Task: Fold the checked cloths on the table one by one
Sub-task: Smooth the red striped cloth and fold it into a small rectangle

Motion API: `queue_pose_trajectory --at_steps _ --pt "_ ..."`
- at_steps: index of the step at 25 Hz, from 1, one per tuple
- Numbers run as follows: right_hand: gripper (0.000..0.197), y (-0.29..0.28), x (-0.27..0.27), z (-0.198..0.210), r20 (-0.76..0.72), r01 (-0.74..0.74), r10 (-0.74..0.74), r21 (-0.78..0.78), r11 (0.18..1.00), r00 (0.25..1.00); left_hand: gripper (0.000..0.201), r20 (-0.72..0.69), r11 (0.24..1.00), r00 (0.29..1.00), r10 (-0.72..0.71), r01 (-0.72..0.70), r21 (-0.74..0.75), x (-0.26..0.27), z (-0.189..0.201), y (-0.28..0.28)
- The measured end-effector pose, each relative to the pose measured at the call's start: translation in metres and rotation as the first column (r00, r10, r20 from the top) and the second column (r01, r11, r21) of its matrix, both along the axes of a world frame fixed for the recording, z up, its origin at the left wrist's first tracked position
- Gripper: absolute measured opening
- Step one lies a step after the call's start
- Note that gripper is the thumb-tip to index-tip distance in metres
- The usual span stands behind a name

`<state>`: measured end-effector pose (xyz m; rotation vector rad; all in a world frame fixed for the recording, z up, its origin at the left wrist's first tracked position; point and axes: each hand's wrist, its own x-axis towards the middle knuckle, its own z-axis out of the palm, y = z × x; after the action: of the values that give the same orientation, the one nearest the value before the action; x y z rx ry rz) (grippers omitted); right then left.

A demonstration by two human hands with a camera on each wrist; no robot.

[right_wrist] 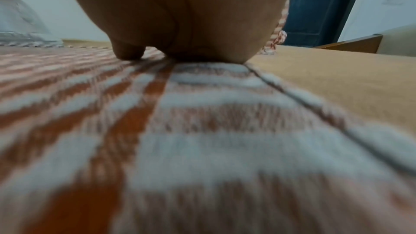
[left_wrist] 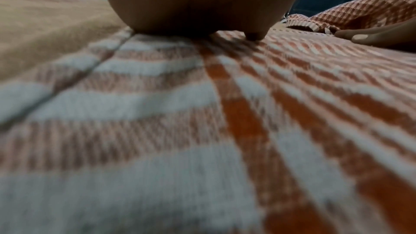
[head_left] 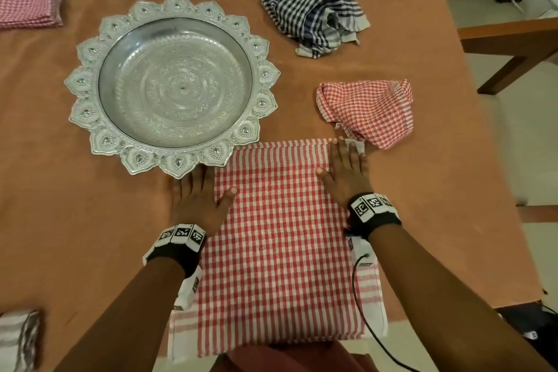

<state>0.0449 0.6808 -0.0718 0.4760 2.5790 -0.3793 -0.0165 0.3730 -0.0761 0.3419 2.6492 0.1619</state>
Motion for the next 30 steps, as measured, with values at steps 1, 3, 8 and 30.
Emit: queue_pose_trajectory --at_steps 1,3,8,30 --pt "0.076 -0.005 -0.001 0.005 0.009 0.016 -0.016 -0.005 1.000 1.000 0.090 -0.004 1.000 1.000 0.001 -0.001 0.004 0.000 0.002 0.000" --pt "0.074 -0.022 0.001 0.019 -0.010 0.050 -0.050 -0.019 0.999 0.999 0.087 -0.053 0.999 0.999 -0.006 0.008 0.035 0.006 0.009 0.004" --pt "0.063 -0.127 0.025 0.035 -0.121 -0.161 0.136 -0.229 0.960 0.983 0.065 -0.061 0.981 0.993 -0.097 0.106 0.162 0.065 0.019 0.035" --pt "0.067 -0.101 0.081 0.029 -0.195 -0.026 0.000 -0.131 0.991 0.981 0.064 -0.085 0.990 0.995 -0.044 0.055 0.132 0.103 0.019 0.006"
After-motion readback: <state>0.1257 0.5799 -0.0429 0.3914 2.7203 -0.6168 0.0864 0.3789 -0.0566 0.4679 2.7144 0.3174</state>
